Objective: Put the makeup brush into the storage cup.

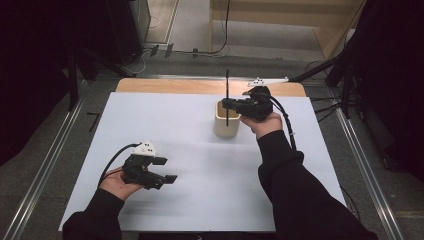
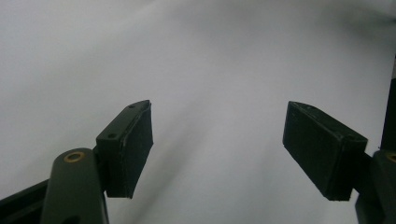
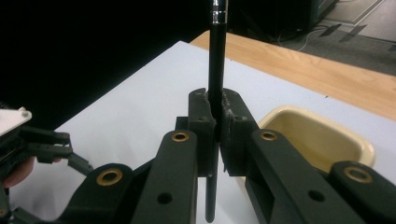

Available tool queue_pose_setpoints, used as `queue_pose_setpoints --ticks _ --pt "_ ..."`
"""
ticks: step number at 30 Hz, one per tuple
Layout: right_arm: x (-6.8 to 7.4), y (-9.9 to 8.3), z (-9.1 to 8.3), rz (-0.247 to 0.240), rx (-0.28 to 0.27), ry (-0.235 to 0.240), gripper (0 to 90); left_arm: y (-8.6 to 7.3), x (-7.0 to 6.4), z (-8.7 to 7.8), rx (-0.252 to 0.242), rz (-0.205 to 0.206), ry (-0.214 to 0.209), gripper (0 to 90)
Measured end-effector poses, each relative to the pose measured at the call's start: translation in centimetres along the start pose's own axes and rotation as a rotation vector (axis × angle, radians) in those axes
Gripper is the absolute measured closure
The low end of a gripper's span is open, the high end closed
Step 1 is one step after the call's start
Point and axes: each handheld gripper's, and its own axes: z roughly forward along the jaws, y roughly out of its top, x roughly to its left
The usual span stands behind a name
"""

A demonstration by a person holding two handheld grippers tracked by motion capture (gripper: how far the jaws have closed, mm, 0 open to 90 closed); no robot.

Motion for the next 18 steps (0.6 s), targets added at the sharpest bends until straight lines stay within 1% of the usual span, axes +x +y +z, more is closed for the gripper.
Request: queue_pose_setpoints --ticks 7,9,11,14,18 --pt "-0.5 1.1 0.1 -0.003 -0.026 -0.051 85.9 0.0 0.0 0.0 0.004 0.005 -0.003 25.5" --pt "-0.8 1.2 0.1 0.003 -0.032 -0.056 85.9 0.1 -0.1 0.0 0.005 0.005 -0.002 25.5" --pt "-1.2 1.4 0.3 0.011 -0.040 -0.078 85.9 0.1 -0.1 0.0 0.004 0.006 -0.005 25.5" --pt "-1.8 1.5 0.6 0.032 -0.052 -0.092 85.9 0.1 -0.1 0.1 0.005 0.006 -0.004 25.5" --pt "-2.1 1.7 0.8 0.039 -0.070 -0.104 85.9 0.1 -0.1 0.0 -0.002 0.006 -0.001 25.6"
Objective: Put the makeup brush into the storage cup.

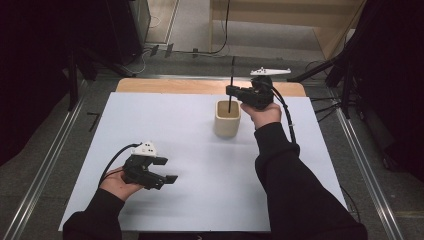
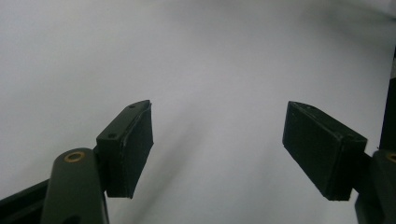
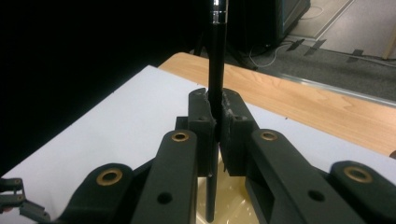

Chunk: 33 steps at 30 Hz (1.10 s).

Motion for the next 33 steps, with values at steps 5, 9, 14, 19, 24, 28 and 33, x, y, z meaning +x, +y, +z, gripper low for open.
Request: queue_pose_setpoints --ticks 5,9,14,19,24,28,33 --pt "-0.7 0.1 0.7 0.001 -0.002 -0.025 85.9 0.0 -0.1 0.0 0.001 0.005 -0.006 25.7" --pt "-1.3 -0.1 1.1 0.017 -0.003 -0.042 85.9 0.0 0.0 0.1 0.005 0.006 -0.008 25.7" --pt "-1.6 -0.3 1.5 0.032 -0.002 -0.045 85.9 0.0 0.0 0.1 0.003 0.006 -0.012 25.8" --pt "-1.6 -0.7 1.9 0.012 0.010 -0.046 85.7 0.0 -0.1 0.1 0.008 0.010 -0.013 25.8" --pt "-1.5 -1.0 2.3 0.016 0.018 -0.047 85.8 0.0 -0.1 0.1 0.009 0.011 -0.015 25.8" --pt "-1.3 -1.3 2.5 0.005 0.032 -0.049 85.8 0.0 -0.1 0.1 0.009 0.011 -0.015 25.9" --pt "-1.3 -2.3 2.8 0.004 0.034 -0.047 85.8 0.0 -0.1 0.1 0.010 0.012 -0.017 25.9"
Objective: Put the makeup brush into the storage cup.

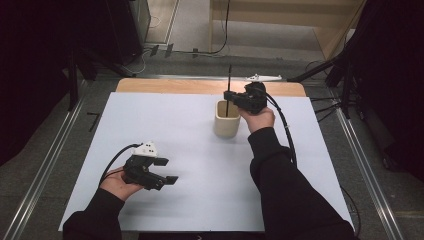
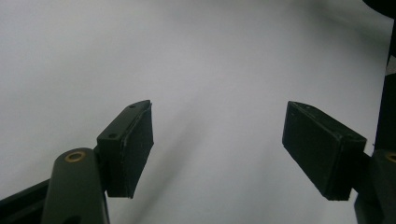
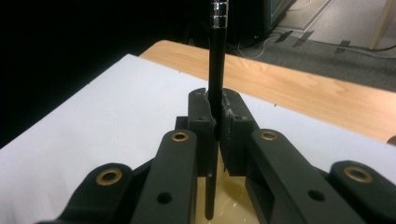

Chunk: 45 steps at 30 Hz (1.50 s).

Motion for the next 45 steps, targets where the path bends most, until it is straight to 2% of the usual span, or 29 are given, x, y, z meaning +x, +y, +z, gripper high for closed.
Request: queue_pose_setpoints --ticks 5,8,10,20,22,24,27,31,36,40,42,45 --pt "0.3 -0.8 0.0 -0.013 -0.002 0.005 85.8 0.0 -0.1 0.1 0.010 0.001 -0.001 25.9" --pt "0.4 -1.3 0.0 -0.027 0.006 -0.012 85.8 0.0 -0.1 0.1 0.009 0.003 -0.003 25.9" --pt "0.2 -1.6 0.2 -0.013 0.020 -0.007 85.8 0.0 -0.2 0.1 0.009 0.004 -0.002 25.9" --pt "-0.1 -2.4 0.1 -0.005 0.027 -0.006 84.6 0.0 -0.1 0.1 0.010 0.005 -0.003 25.9" --pt "0.0 -2.3 0.0 -0.009 0.017 0.014 70.1 0.0 -0.1 0.1 0.009 0.005 -0.002 25.9" --pt "0.1 -2.3 -0.2 -0.019 -0.017 0.045 47.1 0.0 -0.1 0.1 0.009 0.003 -0.003 25.9" --pt "0.4 -2.3 -0.5 -0.043 -0.023 0.043 37.0 0.0 -0.1 0.1 0.011 0.003 -0.002 25.9" --pt "0.4 -2.5 -1.0 -0.054 -0.002 0.039 33.9 0.0 -0.1 0.1 0.010 0.003 -0.001 25.9" --pt "0.5 -2.8 -1.7 -0.053 -0.002 0.052 31.3 0.0 -0.1 0.1 0.014 0.002 0.001 25.9" --pt "0.7 -3.1 -2.3 -0.059 0.007 0.053 31.2 0.0 0.0 0.1 0.013 0.003 0.000 25.9" --pt "1.0 -3.2 -2.8 -0.073 0.010 0.029 32.0 0.0 0.0 0.1 0.009 0.000 0.001 25.9" --pt "1.2 -3.7 -3.3 -0.070 0.004 0.044 32.0 0.0 0.2 -0.1 0.012 -0.003 0.005 25.9"
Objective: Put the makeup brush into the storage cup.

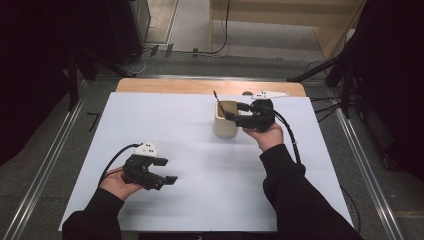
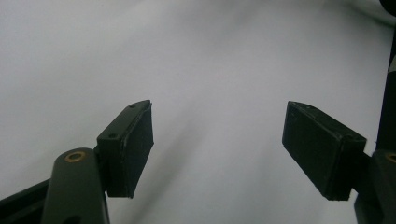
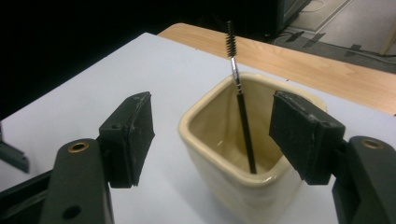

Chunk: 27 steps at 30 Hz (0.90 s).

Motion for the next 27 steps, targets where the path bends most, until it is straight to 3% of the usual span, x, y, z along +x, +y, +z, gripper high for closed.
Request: queue_pose_setpoints --ticks 8,13,25,27 --pt "1.2 -1.2 -0.9 0.001 0.040 0.010 31.3 0.0 0.1 0.1 0.003 0.001 0.001 25.9" --pt "2.0 -2.2 -1.3 0.009 0.048 0.064 29.6 -0.1 0.1 0.1 0.002 -0.001 0.001 25.9" --pt "3.8 -4.0 -1.8 -0.026 0.062 0.087 29.2 -0.1 0.2 0.2 0.007 0.000 0.000 25.9" --pt "4.2 -4.3 -1.7 -0.058 0.077 0.079 27.9 0.0 0.3 0.2 0.008 0.001 -0.001 25.9"
